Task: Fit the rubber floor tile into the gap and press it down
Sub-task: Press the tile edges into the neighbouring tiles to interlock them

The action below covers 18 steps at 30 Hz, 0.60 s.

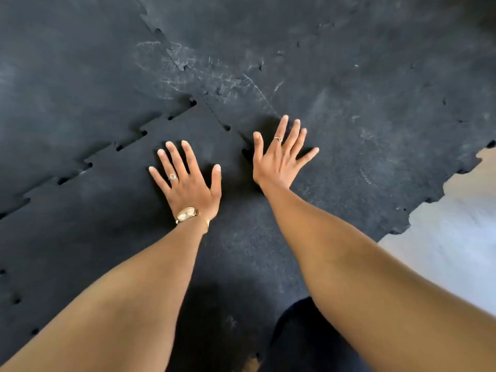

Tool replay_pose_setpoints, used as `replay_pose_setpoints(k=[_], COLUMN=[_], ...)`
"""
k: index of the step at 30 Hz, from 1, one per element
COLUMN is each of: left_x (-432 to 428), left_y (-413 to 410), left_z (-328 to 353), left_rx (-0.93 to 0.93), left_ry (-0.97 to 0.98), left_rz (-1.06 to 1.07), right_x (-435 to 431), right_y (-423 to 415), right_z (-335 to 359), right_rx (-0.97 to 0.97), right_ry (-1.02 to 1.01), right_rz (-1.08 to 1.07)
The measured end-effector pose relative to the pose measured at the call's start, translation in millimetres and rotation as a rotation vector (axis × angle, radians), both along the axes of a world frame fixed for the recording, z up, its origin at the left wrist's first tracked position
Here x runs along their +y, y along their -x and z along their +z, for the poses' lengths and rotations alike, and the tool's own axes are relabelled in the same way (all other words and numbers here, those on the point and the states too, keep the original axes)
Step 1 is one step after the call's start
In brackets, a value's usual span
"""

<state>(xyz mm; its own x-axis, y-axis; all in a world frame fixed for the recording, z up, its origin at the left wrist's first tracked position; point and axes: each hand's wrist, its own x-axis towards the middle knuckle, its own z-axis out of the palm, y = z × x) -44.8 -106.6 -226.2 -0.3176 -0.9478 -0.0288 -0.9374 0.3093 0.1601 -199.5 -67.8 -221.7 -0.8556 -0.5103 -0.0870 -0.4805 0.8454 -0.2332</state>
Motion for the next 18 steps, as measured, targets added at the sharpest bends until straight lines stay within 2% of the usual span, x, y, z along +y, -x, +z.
replay_pose_setpoints(k=[3,7,9,12,18], left_x=[-5.2,-44.7,-60.2,-65.2,-65.2], left_y=[-0.7,-11.1,-23.5,-34.9,-33.5], left_z=[3.2,10.4,11.0,6.5,2.1], left_rx=[-0.005,0.092,0.086,0.061,0.055], left_ry=[-0.013,0.132,0.145,0.064,0.069], left_rz=[-0.014,-0.077,0.012,0.19,0.174], right_x=[-2.7,-4.2,-4.1,-4.9,-2.3], right_y=[3.9,4.1,5.1,4.6,3.8], right_z=[-3.8,-8.4,-9.5,-11.3,0.5], right_rx=[0.017,0.014,0.015,0.031,-0.002], right_ry=[-0.045,-0.091,-0.087,-0.095,-0.102], right_rz=[-0.013,-0.006,-0.011,-0.006,0.009])
